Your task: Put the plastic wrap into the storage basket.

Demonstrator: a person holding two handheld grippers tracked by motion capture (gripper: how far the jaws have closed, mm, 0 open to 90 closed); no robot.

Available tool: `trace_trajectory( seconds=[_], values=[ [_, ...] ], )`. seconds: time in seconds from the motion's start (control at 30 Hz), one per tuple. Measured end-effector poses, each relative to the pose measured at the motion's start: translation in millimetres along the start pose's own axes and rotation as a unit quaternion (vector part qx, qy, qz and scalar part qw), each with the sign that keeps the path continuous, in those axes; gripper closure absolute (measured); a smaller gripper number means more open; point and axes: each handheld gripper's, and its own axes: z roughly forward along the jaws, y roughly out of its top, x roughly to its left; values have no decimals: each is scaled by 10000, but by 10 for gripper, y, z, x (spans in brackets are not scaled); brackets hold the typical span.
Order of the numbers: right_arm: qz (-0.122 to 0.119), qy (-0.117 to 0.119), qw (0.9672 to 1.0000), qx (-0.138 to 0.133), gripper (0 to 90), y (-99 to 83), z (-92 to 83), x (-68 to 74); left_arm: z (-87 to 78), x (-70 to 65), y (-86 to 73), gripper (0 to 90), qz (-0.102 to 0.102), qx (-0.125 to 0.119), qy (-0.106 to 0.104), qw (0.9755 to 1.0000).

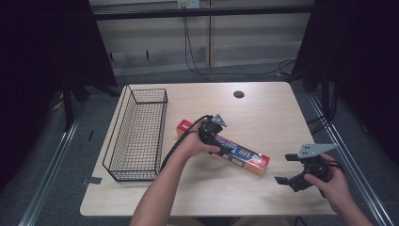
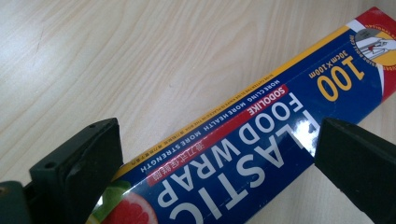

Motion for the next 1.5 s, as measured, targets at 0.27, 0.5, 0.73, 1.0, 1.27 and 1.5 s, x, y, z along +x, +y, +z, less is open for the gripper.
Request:
trace_trajectory(
  seconds=[0.27,0.5,0.73,1.0,1.27,1.5],
  values=[
    [-10,45,10000,1,19,5,5,-6,10,4,14,2,394,232,-47,9989],
    [-40,62,10000,-3,19,5,15,-3,21,1,24,0,584,372,-64,9976],
    [-59,77,10000,-6,19,5,6,-6,26,-3,9,0,590,360,-118,9975],
    [-59,41,10000,-21,19,7,5,-6,-19,-50,3,19,607,684,-127,9957],
    [-66,72,9999,-40,19,19,15,3,22,-170,-28,116,865,1410,-54,9862],
    [-47,41,10000,-29,20,19,16,-7,-90,-128,-14,307,243,1556,13,9875]
  ],
)
